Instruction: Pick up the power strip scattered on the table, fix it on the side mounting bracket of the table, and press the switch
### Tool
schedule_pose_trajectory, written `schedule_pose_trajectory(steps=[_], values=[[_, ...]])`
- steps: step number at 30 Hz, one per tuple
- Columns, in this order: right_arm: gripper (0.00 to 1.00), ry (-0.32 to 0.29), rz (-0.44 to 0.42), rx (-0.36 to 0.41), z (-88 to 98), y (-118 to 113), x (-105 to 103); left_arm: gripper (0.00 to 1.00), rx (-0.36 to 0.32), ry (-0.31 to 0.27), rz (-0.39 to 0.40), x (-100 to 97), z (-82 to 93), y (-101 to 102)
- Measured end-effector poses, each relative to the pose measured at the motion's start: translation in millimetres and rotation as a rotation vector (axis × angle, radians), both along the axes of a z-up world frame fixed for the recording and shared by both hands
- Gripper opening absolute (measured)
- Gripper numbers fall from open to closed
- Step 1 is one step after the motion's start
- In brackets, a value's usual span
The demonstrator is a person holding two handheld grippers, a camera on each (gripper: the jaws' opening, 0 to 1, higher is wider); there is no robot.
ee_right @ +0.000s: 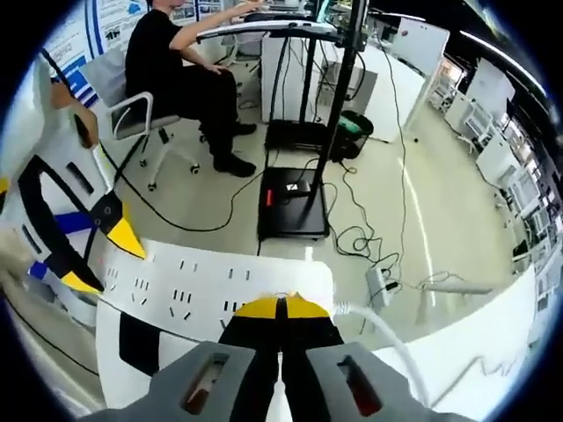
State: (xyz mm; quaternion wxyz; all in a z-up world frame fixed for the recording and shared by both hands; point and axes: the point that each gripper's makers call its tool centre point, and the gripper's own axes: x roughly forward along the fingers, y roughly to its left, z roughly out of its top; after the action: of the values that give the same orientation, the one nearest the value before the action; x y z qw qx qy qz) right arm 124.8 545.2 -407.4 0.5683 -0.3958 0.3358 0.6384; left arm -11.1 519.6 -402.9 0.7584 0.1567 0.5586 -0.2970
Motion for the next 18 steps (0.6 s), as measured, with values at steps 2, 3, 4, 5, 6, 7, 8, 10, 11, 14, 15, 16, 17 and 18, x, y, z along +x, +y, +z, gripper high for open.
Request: schedule_pose_trajectory(steps=[2, 3, 4, 5, 6, 7, 8, 10, 11, 14, 15, 16, 17, 18], values=[[0.0, 0.008, 0.004, -0.006, -1.5, -1.2, -2.1, 0.42, -0.003, -0.004, 0.001, 0.1, 0.1, -0.1], [0.0, 0.014, 0.001, -0.014, -1.5, -2.0, -3.4, 0.42, -0.004, -0.006, 0.001, 0.0, 0.1, -0.3], [0.0, 0.021, -0.001, -0.023, -1.5, -2.9, -4.8, 0.42, -0.006, -0.007, 0.001, 0.0, 0.0, -0.5], [0.0, 0.026, -0.003, -0.033, -1.8, -2.9, -5.3, 0.42, -0.005, -0.006, 0.001, 0.0, 0.0, -0.5], [0.0, 0.034, -0.01, -0.048, -1.9, -3.4, -6.0, 0.42, -0.004, -0.005, 0.0, 0.1, -0.1, -0.6], [0.0, 0.027, -0.001, -0.061, -2.3, -3.5, -6.9, 0.42, -0.003, -0.002, -0.001, 0.3, -0.1, -0.7], [0.0, 0.025, 0.001, -0.063, -2.3, -3.7, -7.2, 0.42, -0.002, -0.001, 0.0, 0.3, -0.2, -0.6], [0.0, 0.025, -0.001, -0.07, -2.3, -4.4, -6.7, 0.42, 0.001, 0.003, -0.001, 0.2, -0.3, -0.6], [0.0, 0.028, -0.003, -0.07, -2.1, -4.8, -6.2, 0.42, 0.002, 0.003, -0.001, 0.1, -0.4, -0.6], [0.0, 0.039, -0.003, -0.062, -1.5, -5.8, -5.7, 0.42, 0.006, 0.006, -0.001, 0.0, -0.6, -0.7], [0.0, 0.041, -0.003, -0.056, -1.2, -6.1, -5.7, 0.42, 0.008, 0.007, -0.001, 0.0, -0.7, -0.7], [0.0, 0.042, -0.002, -0.05, -0.8, -6.3, -5.7, 0.42, 0.01, 0.007, -0.001, -0.1, -0.8, -0.7], [0.0, 0.044, -0.002, -0.044, -0.5, -6.5, -5.7, 0.42, 0.012, 0.008, -0.001, -0.2, -0.9, -0.6], [0.0, 0.045, 0.0, -0.037, -0.1, -7.3, -6.1, 0.42, 0.013, 0.007, -0.001, -0.3, -0.9, -0.7]])
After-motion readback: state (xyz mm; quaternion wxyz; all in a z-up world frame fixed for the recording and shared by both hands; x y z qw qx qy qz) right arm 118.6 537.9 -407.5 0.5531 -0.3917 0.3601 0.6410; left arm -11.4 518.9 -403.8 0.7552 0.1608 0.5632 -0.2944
